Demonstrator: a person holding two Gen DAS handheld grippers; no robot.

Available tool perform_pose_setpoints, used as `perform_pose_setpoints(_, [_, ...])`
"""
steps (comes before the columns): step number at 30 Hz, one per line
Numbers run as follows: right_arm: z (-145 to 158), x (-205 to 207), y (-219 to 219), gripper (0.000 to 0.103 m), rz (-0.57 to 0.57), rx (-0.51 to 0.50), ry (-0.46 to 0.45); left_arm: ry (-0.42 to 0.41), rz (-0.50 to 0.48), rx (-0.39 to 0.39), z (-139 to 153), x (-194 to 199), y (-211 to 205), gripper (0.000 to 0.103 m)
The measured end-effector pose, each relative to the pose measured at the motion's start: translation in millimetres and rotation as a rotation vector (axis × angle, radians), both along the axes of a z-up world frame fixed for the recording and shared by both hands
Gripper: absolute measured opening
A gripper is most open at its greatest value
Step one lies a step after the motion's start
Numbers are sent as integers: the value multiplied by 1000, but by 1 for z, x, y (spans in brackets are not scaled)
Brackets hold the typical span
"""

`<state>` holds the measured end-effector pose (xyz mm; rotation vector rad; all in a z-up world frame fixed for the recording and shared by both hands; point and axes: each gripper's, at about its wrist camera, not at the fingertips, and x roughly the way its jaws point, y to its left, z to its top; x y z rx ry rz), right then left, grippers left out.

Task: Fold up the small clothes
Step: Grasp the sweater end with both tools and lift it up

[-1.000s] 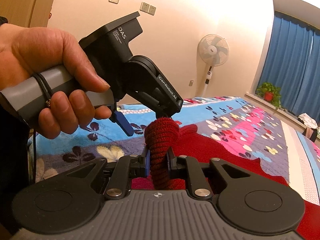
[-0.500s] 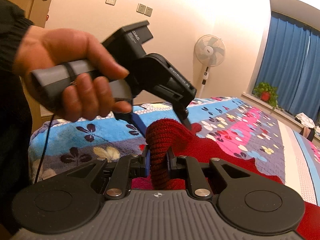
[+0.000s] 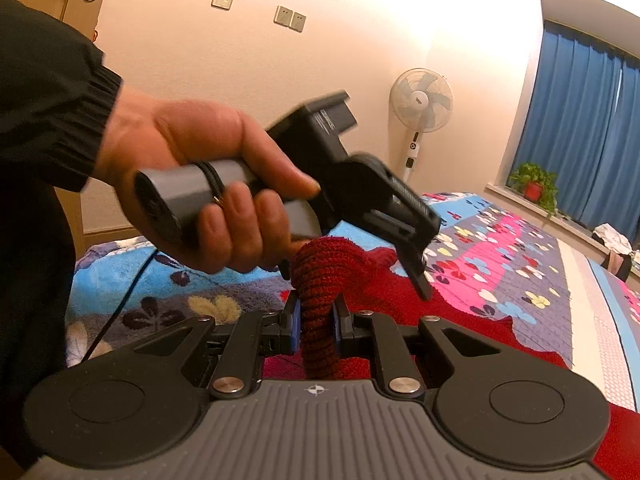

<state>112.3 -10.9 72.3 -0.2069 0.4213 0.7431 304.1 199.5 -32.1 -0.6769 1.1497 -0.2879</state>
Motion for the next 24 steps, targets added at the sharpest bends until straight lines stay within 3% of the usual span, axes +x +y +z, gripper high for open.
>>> perform_pose_setpoints(8, [1, -2, 3, 16, 4, -11, -8, 27, -34, -25, -21, 16, -7, 80])
perform_pose_setpoints(10, [2, -2, 3, 16, -1, -7, -1, 22, -48, -5, -22, 18, -11, 72])
perform_pose_setpoints(13, [3, 0, 10, 16, 9, -26, 14, 17, -44, 23, -23, 18, -12, 49])
perform_pose_setpoints(15, [6, 1, 13, 16, 11, -39, 3, -16, -39, 10, -16, 15, -10, 39])
perform_pose_setpoints(21, [24, -5, 29, 15, 3, -25, -15, -175, -46, -24, 28, -2, 7, 34])
perform_pose_setpoints(24, [49, -8, 39, 15, 12, 43, -31, -265, 14, -46, 59, -22, 38, 34])
